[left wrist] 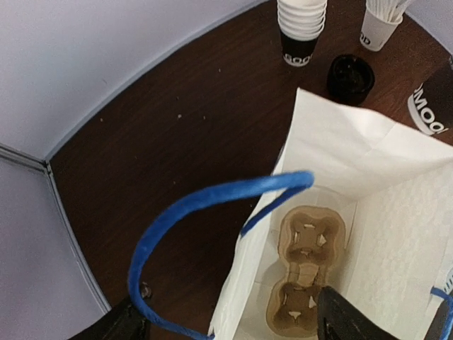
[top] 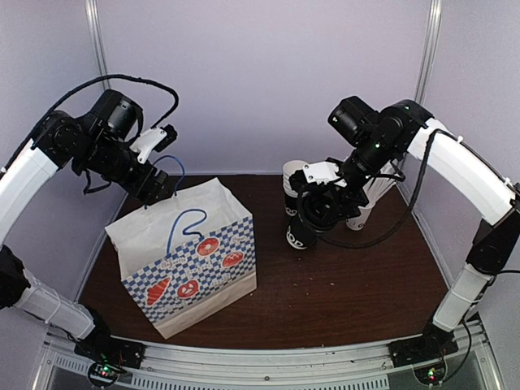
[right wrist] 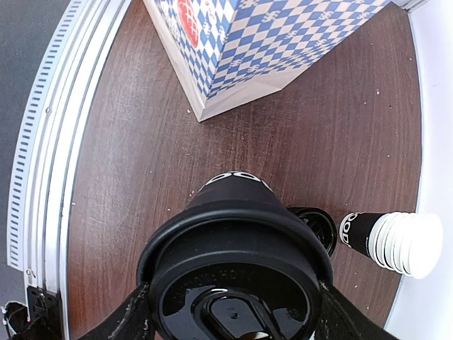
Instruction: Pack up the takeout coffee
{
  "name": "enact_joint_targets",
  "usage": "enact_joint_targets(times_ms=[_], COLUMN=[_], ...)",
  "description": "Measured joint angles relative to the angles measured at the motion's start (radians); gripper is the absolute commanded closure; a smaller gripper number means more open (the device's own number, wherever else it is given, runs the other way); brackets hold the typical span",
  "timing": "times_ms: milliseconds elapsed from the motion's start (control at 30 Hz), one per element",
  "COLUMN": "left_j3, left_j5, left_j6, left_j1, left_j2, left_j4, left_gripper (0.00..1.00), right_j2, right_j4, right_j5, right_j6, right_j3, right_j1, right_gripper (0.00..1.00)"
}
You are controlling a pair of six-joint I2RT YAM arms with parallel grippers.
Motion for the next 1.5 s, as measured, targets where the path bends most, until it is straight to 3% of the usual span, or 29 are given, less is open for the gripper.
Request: enact_joint_targets(times_ms=[267, 400, 567, 633, 667, 867, 1200, 1500], left_j3=[-0.074, -0.101, -0.102, -0.102, -0.102, -0.052, 0.159, 0.181], left_j5=[0.066, 0.182, 0.299, 0.339, 0.357, 0.422, 0.426, 0.381], left_j6=[-0.028, -0.010, 0.025, 0.039, 0.046, 0.080, 0.107, 0.106], left_j1=[0.132, 0.192, 0.211, 0.215, 0.216, 0.216, 0.146, 0.031], left_j2=[-0.029, -0.034, 0.037, 0.066, 0.077, 0.126, 0.200, 0.293], left_j4=[-0.104, -0.105, -0.104, -0.102, -0.101, -0.102, -0.073, -0.036], left_gripper=[0.31, 0.45, 0.70, 0.94, 1.00, 1.00, 1.00, 1.00], right_j2=[-0.014, -0.018, -0.038, -0.052, -0.059, -0.053, 0.063, 0.104], right_j4=[0.000, 0.000, -0.001, 0.003, 0.007, 0.076, 0.158, 0.092], right_j5=[-0.016, -0.025, -0.023, -0.017, -0.016, -0.022, -0.166, -0.140], right_j6=[0.051, 0.076, 0.093, 0.105, 0.112, 0.172, 0.272, 0.157], right_j3=[-0.005, -0.004, 0.020, 0.031, 0.038, 0.127, 0.486, 0.515], right_j1=[-0.009, -0.009, -0.014, -0.023, -0.029, -0.101, -0.101, 0.110], right_gripper=[0.30, 0.30, 0.29, 0.29, 0.29, 0.28, 0.28, 0.30])
